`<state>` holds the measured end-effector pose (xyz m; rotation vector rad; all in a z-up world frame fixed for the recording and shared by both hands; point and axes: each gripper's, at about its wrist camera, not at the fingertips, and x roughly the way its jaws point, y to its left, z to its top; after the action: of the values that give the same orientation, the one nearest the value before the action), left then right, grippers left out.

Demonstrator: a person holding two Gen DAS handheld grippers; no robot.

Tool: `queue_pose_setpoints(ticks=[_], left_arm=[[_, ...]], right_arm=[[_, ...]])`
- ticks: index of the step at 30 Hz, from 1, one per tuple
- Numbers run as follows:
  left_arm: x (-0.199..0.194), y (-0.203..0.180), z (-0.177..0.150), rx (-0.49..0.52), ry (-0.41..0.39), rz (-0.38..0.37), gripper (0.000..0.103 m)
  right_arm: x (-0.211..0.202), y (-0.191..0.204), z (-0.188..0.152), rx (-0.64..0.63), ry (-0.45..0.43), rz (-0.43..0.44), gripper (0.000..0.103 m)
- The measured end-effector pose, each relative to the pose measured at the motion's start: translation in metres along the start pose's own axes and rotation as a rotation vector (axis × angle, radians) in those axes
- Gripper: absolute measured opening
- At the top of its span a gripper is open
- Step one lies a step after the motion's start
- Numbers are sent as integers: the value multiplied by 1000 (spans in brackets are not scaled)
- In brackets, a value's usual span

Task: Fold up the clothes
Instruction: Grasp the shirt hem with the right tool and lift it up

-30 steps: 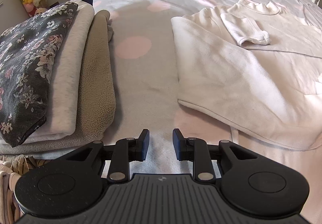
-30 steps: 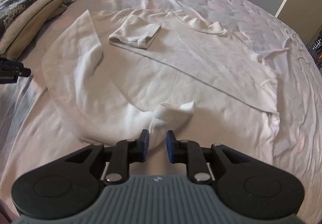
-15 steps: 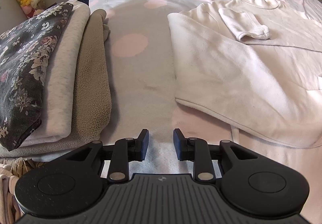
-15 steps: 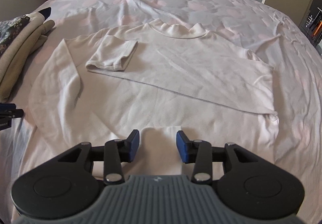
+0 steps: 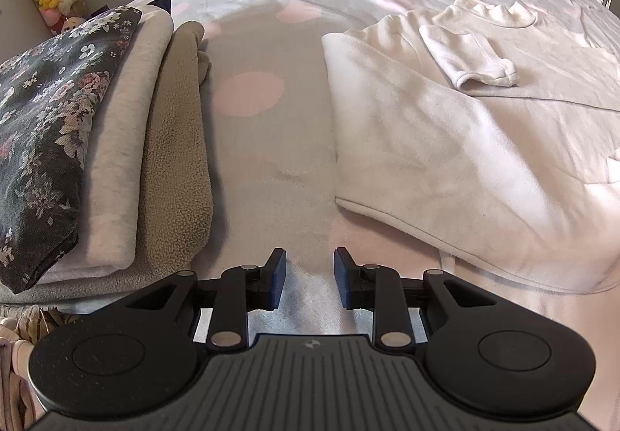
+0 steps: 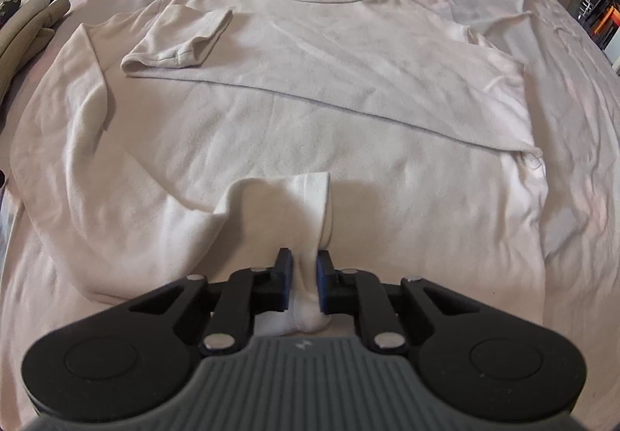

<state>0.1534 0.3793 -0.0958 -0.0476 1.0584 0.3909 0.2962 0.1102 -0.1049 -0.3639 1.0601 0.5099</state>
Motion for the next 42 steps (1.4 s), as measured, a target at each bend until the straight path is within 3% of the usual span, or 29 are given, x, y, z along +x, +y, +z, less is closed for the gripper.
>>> queue_pose_setpoints(ticks=[11,21,27,32,37,42], left_arm=[[-4,5,-1,-27,-7,3,25],[-5,16,-3,-71,-6,-17,25],[-3,16,-4,-71,-3,-22,25],[-3,16,-3,-74,-10,-21,25],[-9,16,-2,-84,-36,-25,25],[-8,12,0,-74,-38,-20,25]], right_arm=[[-75,22,39,-102,-130,20,9],[-176,86,143,-267,-299,136,8],[-230,124,208,-380,-397,90,8],[-276,129,255,-383,-496,27,8],[-306,115,294,-334,-559,-23,8],[-314,88,307,-304,-574,-73,8]])
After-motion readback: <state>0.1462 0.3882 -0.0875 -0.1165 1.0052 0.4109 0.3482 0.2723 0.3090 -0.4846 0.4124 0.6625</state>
